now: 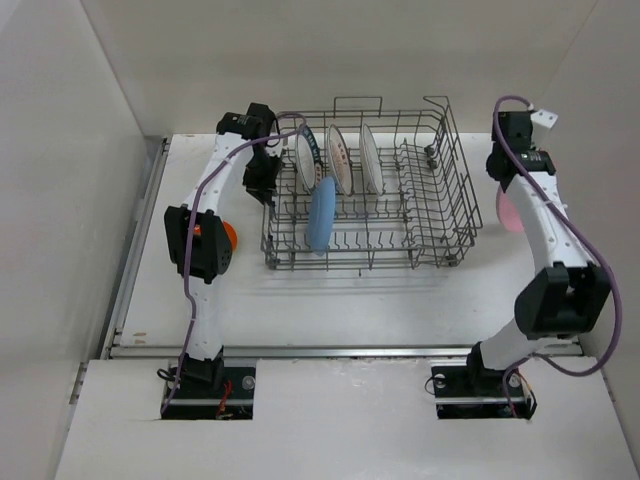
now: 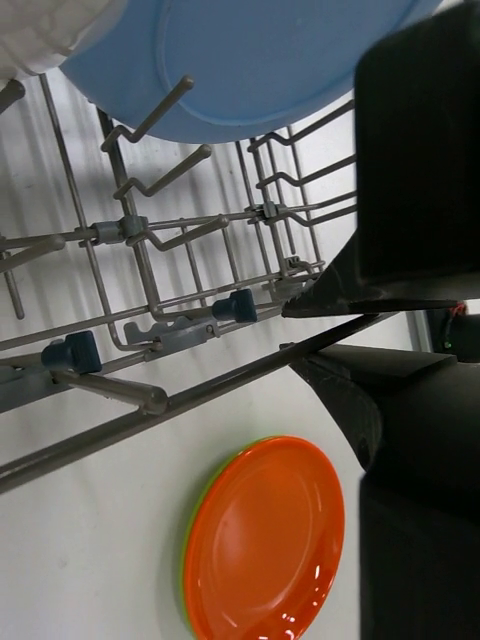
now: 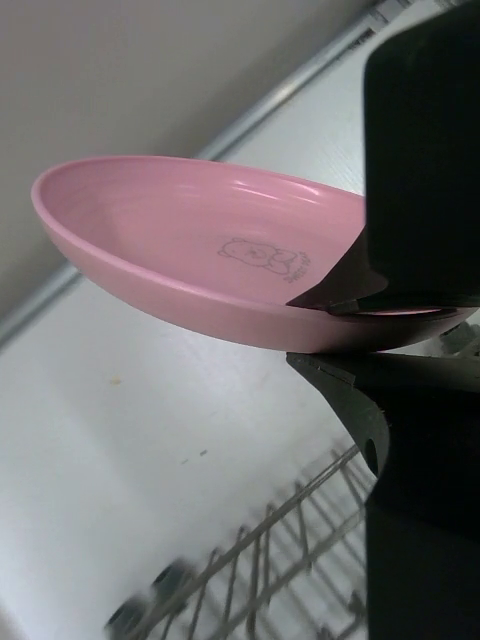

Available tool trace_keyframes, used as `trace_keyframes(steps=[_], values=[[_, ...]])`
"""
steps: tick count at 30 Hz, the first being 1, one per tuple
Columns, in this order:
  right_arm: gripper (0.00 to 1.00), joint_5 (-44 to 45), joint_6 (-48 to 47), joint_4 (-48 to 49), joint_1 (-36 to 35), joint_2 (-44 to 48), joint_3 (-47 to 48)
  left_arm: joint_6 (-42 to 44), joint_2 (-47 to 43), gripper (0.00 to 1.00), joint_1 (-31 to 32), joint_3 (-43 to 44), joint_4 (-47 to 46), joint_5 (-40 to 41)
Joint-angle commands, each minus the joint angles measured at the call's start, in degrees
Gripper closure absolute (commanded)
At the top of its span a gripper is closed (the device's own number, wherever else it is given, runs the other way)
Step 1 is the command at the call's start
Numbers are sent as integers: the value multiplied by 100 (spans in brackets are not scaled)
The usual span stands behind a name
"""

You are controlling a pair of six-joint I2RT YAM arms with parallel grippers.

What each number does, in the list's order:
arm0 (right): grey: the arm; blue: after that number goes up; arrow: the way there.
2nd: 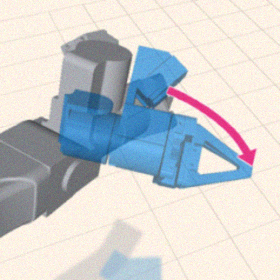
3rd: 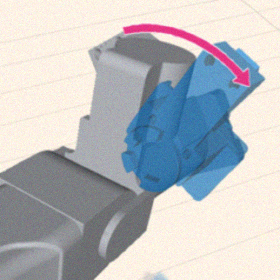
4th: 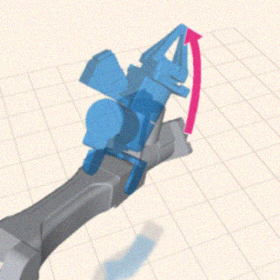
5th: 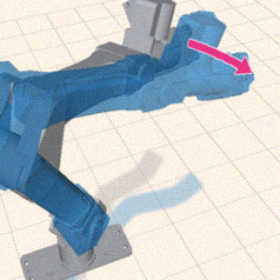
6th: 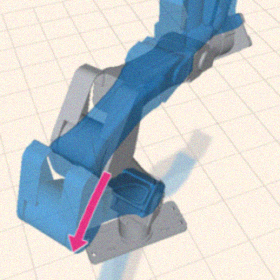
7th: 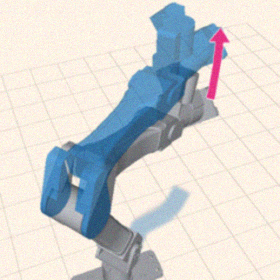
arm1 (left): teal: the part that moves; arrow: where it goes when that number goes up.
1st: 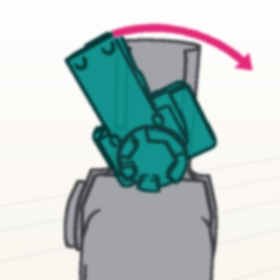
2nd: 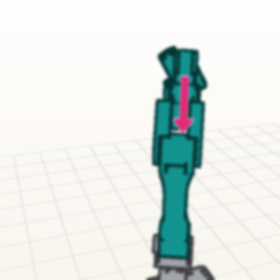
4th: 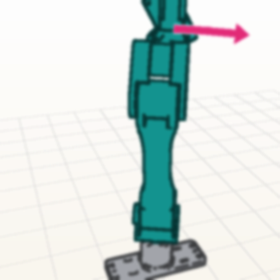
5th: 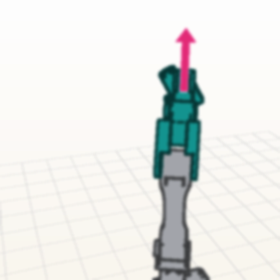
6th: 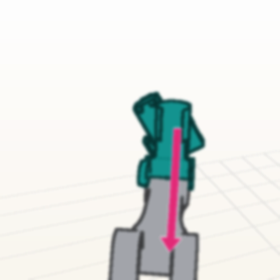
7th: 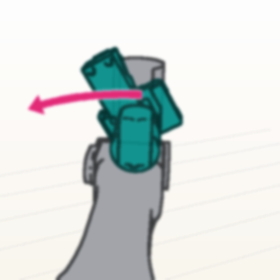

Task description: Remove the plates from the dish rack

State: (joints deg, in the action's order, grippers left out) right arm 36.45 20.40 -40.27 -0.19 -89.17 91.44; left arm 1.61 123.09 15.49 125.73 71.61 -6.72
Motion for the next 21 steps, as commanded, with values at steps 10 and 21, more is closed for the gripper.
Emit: trace_keyframes(steps=[10, 21], values=[[100, -1052, 561, 186, 458, -1181, -847, 244, -56, 95, -134, 215, -491, 514], [64, -1491, 666, 292, 511, -1771, -900, 445, -1216, 25, 103, 162, -807, 672]])
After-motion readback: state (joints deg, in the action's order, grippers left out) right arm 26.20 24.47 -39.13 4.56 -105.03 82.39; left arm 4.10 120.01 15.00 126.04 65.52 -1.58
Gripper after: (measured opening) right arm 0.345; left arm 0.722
